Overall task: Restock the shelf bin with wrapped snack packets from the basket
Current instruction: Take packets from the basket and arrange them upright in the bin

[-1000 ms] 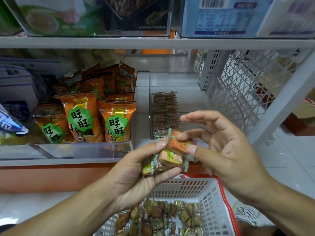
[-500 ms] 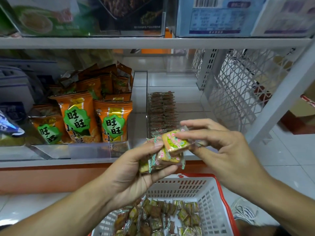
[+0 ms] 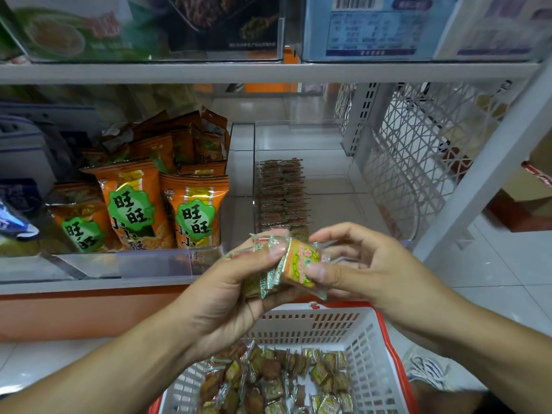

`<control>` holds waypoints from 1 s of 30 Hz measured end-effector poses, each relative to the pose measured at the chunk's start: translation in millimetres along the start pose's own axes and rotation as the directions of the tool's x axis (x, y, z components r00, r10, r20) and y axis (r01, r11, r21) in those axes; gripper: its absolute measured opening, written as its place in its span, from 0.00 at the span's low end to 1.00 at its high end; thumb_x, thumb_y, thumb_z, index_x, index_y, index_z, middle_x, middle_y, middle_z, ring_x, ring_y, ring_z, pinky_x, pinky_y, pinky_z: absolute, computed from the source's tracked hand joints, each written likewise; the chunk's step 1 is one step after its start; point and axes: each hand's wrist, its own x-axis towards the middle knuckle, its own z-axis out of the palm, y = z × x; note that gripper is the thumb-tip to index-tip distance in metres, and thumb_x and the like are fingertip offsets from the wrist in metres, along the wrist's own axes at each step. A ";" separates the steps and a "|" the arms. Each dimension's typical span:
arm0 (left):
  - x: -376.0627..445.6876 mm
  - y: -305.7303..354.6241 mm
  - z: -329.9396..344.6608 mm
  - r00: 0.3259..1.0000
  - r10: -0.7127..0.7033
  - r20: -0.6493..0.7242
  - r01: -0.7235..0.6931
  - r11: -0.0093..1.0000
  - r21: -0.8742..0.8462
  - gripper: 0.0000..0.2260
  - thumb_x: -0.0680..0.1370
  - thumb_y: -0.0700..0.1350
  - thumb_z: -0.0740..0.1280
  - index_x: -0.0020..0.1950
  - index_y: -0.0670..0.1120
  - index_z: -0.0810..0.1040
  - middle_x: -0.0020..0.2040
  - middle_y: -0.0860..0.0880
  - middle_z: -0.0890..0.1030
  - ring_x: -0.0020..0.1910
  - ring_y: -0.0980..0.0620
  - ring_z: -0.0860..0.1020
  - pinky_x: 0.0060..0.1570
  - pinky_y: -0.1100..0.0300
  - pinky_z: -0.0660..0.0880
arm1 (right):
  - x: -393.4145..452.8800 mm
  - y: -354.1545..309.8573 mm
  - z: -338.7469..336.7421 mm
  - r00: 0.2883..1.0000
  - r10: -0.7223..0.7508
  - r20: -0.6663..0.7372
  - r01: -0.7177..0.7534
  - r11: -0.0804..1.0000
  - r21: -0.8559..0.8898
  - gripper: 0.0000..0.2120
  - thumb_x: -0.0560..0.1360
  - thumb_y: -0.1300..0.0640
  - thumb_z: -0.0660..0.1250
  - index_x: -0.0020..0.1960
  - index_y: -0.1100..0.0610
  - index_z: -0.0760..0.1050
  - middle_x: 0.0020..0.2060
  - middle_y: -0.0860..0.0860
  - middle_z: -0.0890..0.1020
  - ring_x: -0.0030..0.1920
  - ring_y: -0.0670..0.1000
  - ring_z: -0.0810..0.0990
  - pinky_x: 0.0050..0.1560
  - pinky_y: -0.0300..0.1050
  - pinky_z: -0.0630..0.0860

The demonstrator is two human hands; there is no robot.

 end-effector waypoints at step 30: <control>11.5 -1.2 -5.8 0.975 -0.197 -0.105 0.200 0.979 0.026 0.09 0.69 0.30 0.75 0.48 0.30 0.85 0.55 0.32 0.84 0.50 0.41 0.86 0.42 0.56 0.85 | 14.9 -9.2 -44.8 0.967 0.030 0.252 0.059 0.939 -0.339 0.34 0.66 0.54 0.78 0.70 0.42 0.73 0.59 0.44 0.83 0.58 0.51 0.83 0.61 0.40 0.78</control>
